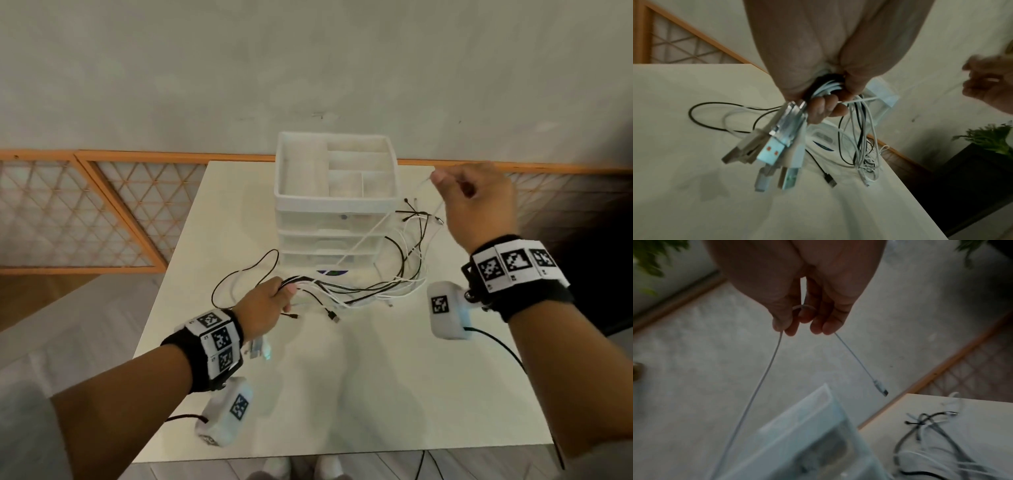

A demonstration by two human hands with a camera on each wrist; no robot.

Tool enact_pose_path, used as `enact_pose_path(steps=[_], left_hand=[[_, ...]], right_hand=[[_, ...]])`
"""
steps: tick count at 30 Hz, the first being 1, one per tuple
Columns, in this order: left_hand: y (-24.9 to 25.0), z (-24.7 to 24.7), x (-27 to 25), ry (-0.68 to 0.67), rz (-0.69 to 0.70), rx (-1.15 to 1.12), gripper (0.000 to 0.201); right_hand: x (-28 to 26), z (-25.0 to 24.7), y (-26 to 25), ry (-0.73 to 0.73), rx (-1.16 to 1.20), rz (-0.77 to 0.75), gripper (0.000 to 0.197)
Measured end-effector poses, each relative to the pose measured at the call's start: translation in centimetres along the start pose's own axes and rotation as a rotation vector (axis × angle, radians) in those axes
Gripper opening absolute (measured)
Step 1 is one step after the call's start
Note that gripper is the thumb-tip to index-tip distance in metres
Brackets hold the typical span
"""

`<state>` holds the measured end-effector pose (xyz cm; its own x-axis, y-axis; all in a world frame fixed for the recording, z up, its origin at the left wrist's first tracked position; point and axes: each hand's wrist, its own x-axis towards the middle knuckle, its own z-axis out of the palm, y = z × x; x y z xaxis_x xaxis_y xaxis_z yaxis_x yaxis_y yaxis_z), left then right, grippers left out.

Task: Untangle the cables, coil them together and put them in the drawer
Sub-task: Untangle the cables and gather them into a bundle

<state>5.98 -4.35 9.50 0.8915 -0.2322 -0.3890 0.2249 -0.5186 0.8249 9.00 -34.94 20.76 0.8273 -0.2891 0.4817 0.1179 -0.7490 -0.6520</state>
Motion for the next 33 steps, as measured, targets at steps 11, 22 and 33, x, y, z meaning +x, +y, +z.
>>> enact_pose_path(steps=[11, 22, 33], left_hand=[[7.8, -0.4, -0.6, 0.015, 0.192, -0.293, 0.032], [2.2, -1.4, -0.4, 0.066, 0.064, -0.109, 0.032], [2.3, -1.3, -0.9, 0.016, 0.048, -0.280, 0.031]], right_hand=[[-10.3, 7.3, -3.5, -0.474, 0.009, -0.373, 0.019], [-2.6, 3.6, -0.9, -0.036, 0.155, 0.072, 0.017], [0.3, 2.9, -0.6, 0.059, 0.186, 0.044, 0.009]])
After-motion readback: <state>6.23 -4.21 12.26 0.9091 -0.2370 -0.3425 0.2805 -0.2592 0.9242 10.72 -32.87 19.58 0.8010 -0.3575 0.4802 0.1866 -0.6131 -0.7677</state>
